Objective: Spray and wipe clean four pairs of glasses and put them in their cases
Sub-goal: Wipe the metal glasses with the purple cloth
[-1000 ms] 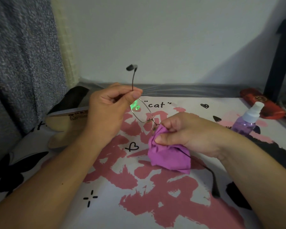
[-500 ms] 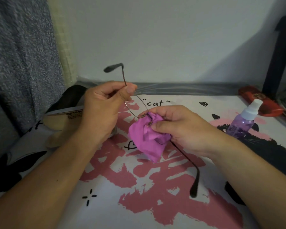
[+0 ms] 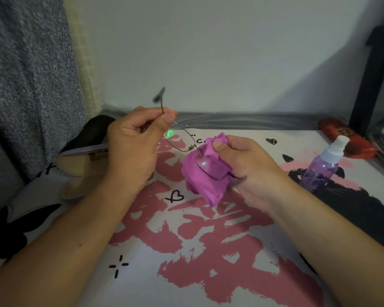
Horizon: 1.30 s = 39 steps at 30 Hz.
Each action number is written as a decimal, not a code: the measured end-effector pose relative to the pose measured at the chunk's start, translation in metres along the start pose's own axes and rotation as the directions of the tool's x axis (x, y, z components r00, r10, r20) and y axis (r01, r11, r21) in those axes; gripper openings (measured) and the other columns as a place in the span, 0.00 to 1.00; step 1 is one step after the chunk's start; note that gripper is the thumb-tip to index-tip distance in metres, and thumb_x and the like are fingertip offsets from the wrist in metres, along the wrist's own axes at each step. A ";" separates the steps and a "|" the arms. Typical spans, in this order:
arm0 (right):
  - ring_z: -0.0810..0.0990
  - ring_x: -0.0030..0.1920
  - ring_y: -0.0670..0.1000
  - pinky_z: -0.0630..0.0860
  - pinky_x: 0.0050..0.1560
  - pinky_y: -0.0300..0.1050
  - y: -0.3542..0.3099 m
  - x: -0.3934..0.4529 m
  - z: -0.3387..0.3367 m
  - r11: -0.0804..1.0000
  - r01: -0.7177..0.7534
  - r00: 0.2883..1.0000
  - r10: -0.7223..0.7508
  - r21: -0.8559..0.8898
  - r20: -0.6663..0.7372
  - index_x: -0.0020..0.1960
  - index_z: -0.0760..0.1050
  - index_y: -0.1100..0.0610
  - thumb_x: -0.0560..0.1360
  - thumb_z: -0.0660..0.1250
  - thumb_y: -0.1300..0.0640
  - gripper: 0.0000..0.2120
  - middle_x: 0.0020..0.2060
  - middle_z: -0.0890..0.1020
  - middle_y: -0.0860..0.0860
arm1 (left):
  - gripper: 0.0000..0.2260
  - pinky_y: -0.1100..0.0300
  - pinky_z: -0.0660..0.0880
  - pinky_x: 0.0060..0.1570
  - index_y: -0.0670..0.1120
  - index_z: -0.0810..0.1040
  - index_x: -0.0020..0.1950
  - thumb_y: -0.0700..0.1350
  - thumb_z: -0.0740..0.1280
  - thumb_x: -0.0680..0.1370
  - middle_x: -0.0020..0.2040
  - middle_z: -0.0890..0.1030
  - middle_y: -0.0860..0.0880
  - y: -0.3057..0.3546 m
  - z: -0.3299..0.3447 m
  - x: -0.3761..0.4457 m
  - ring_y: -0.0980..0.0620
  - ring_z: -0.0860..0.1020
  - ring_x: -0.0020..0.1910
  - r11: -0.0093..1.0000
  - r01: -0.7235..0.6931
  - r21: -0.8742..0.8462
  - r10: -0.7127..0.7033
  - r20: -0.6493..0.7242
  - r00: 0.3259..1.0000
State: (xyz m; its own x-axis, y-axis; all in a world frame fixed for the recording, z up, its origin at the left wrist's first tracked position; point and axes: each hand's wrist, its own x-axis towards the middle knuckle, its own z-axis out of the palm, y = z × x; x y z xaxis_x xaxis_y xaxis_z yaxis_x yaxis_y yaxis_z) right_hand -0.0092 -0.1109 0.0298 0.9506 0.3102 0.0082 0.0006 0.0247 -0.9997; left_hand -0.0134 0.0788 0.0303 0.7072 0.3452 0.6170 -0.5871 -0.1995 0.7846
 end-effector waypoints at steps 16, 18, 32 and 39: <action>0.82 0.58 0.57 0.81 0.56 0.47 -0.014 -0.002 -0.030 0.963 -0.270 0.859 0.238 0.006 0.454 0.67 0.73 0.66 0.80 0.62 0.66 0.16 0.59 0.81 0.62 | 0.08 0.65 0.76 0.46 0.50 0.83 0.56 0.41 0.73 0.77 0.47 0.82 0.38 0.005 -0.006 -0.002 0.53 0.80 0.44 0.976 -0.172 0.131 0.174 -0.008 0.985; 0.84 0.53 0.54 0.82 0.52 0.42 -0.008 -0.003 -0.020 0.957 -0.284 0.856 0.279 -0.055 0.436 0.64 0.73 0.67 0.78 0.63 0.72 0.14 0.51 0.84 0.59 | 0.07 0.67 0.73 0.37 0.53 0.86 0.53 0.44 0.73 0.77 0.46 0.81 0.38 0.004 -0.005 -0.003 0.57 0.76 0.36 0.988 -0.131 0.077 0.130 0.014 0.991; 0.79 0.40 0.47 0.74 0.45 0.38 -0.011 -0.005 -0.018 0.816 -0.061 0.969 0.188 -0.575 0.163 0.43 0.83 0.58 0.82 0.65 0.56 0.12 0.40 0.84 0.55 | 0.07 0.63 0.72 0.41 0.47 0.84 0.55 0.44 0.72 0.78 0.44 0.78 0.53 0.007 -0.005 -0.006 0.54 0.77 0.40 0.953 -0.250 0.174 0.241 0.070 0.968; 0.84 0.45 0.51 0.82 0.48 0.42 -0.016 -0.003 -0.027 0.925 -0.334 0.859 0.378 -0.181 0.345 0.49 0.80 0.64 0.79 0.62 0.71 0.09 0.43 0.85 0.55 | 0.06 0.57 0.74 0.42 0.41 0.82 0.57 0.39 0.70 0.80 0.45 0.76 0.49 0.023 -0.005 -0.012 0.40 0.78 0.40 0.750 -0.570 0.335 0.556 0.148 0.818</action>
State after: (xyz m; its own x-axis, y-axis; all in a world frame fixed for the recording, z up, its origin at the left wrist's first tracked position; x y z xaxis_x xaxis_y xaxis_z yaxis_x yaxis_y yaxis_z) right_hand -0.0035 -0.1376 0.0455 0.7100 0.6035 -0.3629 -0.2611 -0.2530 -0.9316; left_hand -0.0378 0.0743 0.0408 0.3104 0.0359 0.9499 -0.7118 -0.6535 0.2574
